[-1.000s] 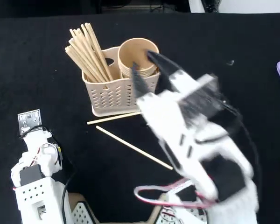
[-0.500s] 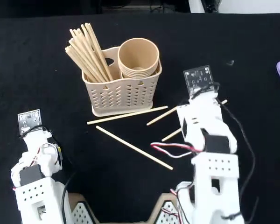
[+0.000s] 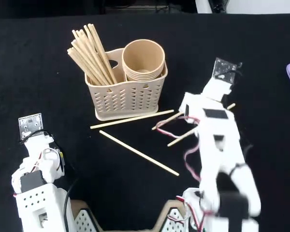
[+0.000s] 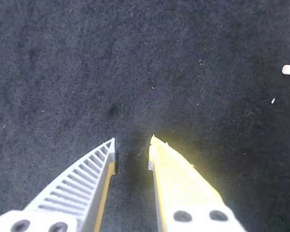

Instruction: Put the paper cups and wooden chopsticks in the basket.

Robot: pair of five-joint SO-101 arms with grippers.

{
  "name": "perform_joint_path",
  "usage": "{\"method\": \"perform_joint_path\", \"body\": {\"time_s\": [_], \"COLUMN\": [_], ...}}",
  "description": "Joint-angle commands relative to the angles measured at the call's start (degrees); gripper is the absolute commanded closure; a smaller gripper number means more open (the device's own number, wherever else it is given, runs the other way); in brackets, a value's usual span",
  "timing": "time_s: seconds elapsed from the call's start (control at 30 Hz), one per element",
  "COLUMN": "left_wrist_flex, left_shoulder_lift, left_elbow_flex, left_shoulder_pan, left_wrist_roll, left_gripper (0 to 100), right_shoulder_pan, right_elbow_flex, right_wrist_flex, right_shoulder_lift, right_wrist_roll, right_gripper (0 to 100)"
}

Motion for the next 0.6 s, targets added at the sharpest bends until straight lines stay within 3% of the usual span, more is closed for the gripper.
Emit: {"method": "perform_joint_path", "body": {"time_s": [0.0,0.17,0.57], "left_wrist_flex": [-1.0,-1.0,-1.0], "left_shoulder_lift": [-0.6,-0.6,-0.6], "left_elbow_flex": [-0.4,-0.4,-0.4], "left_shoulder_pan": [-0.4,-0.4,-0.4], "left_wrist_roll": [0.5,0.5,0.5], "left_gripper": [87,87,87], "right_shoulder_pan": [0.5,0.4,-3.8], "right_elbow_flex": [-6.6,-11.5,-12.0], "right_wrist_flex": [-1.0,-0.6,-1.1], "right_shoulder_lift": [8.0,15.2,15.5], "right_wrist_roll": [-1.6,-1.8,-2.8], "right_gripper": [88.4,88.5,88.6]}}
